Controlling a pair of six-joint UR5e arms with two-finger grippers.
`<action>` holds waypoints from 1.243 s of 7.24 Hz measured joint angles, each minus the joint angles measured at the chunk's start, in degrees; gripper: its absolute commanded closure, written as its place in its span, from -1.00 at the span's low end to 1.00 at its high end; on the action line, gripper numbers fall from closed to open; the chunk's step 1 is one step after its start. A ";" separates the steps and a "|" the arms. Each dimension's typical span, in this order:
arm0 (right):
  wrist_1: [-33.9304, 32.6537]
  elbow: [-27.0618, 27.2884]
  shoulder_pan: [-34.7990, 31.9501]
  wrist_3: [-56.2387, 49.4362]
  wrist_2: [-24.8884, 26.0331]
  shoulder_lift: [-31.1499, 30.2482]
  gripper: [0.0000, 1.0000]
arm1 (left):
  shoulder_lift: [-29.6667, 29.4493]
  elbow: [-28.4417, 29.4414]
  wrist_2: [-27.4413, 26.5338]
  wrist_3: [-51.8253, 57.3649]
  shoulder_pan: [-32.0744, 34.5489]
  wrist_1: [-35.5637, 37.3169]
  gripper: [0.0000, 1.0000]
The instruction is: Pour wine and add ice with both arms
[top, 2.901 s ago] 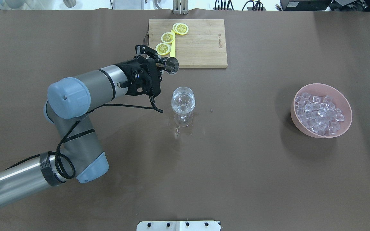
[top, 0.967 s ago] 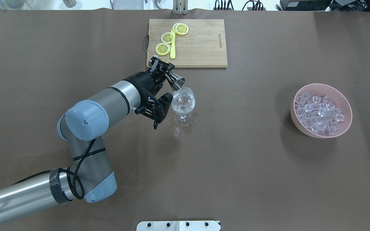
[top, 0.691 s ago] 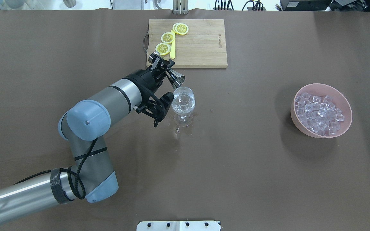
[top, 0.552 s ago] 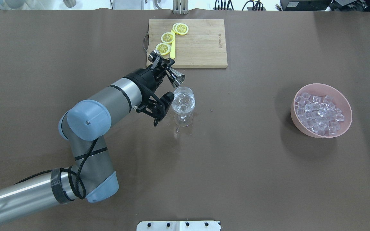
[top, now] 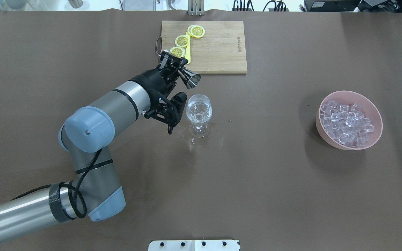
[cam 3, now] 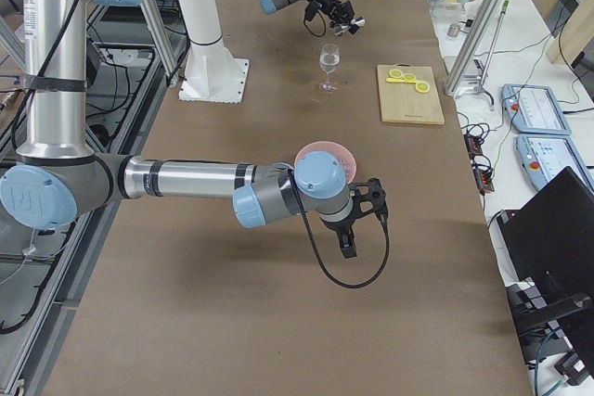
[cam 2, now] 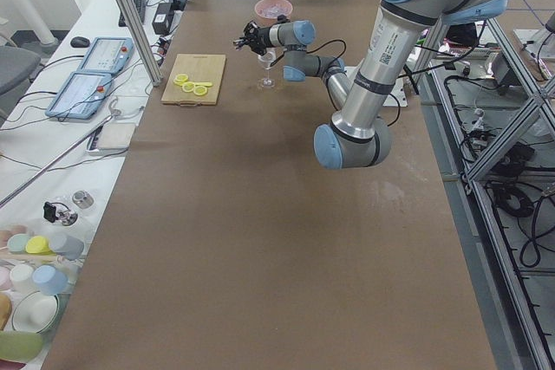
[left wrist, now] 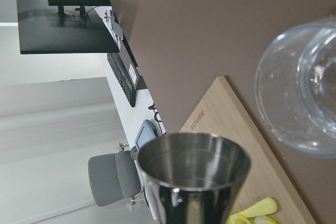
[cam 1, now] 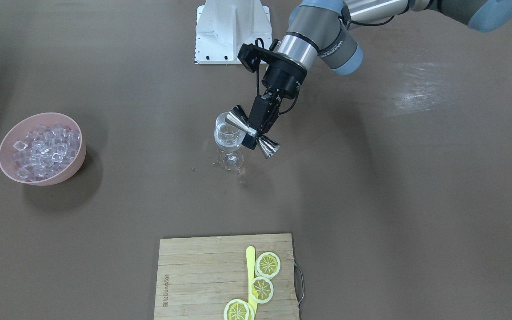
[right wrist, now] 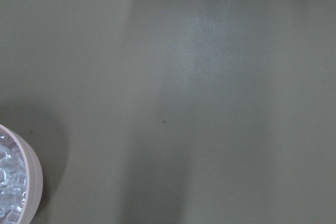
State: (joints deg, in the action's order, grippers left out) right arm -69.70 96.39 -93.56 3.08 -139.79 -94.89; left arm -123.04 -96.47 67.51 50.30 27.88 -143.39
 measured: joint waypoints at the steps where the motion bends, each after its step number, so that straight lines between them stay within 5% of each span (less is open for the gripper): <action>1: 0.00 0.26 -0.03 -0.02 -0.02 0.00 -1.00 | 1.80 -0.30 -0.20 -12.37 1.10 -0.90 1.00; 5: 0.14 0.65 0.14 -0.42 0.02 1.24 -1.00 | 9.37 7.35 1.84 -48.96 10.94 -6.68 1.00; 9: 0.09 0.94 2.65 -1.09 0.09 3.11 -1.00 | 14.41 25.21 13.27 -80.36 20.58 -22.75 1.00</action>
State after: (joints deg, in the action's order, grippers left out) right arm -69.61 97.33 -90.90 1.99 -139.71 -91.78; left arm -108.63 -71.27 80.78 -30.06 48.45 -166.13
